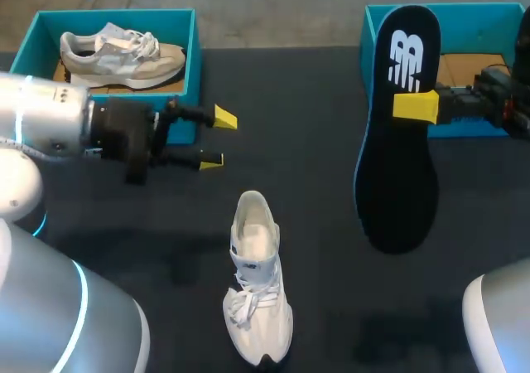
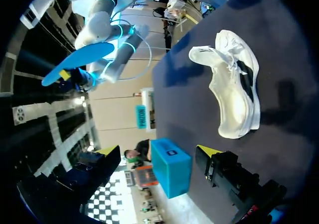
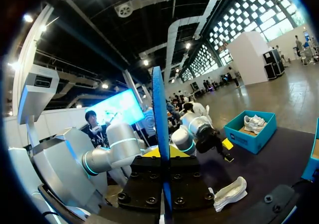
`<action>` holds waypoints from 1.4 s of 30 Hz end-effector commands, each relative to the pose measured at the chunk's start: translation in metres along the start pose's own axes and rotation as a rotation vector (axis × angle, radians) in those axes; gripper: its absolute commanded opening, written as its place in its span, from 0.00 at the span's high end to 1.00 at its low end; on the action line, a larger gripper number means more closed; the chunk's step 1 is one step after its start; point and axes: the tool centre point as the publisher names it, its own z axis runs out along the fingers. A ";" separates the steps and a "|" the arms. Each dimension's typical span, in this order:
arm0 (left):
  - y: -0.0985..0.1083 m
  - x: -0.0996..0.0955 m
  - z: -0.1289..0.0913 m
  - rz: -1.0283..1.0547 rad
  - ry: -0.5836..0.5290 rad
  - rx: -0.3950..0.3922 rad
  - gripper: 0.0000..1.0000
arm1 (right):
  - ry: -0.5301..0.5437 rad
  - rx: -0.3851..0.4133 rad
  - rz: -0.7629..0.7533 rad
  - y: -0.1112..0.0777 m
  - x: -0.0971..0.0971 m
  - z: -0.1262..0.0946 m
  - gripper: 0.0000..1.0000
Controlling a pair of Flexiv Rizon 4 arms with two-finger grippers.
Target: Take the shoe out of the shoebox, open the shoe tongue, remove and reinsert the insole, then place the shoe into the shoebox
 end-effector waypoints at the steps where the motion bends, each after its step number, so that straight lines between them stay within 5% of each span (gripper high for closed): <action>1: 0.003 -0.001 -0.003 0.010 -0.204 0.006 0.00 | -0.001 0.003 0.002 0.003 0.000 0.004 1.00; 18: 0.019 -0.027 -0.003 -0.027 -0.229 -0.019 0.00 | -0.001 0.003 0.002 0.003 0.000 0.004 1.00; 29: 0.019 -0.027 -0.003 -0.027 -0.229 -0.019 0.00 | 0.113 0.125 0.034 0.038 -0.075 0.049 1.00; 42: 0.019 -0.027 -0.003 -0.027 -0.229 -0.019 0.00 | 0.143 0.227 0.210 0.040 -0.143 0.078 1.00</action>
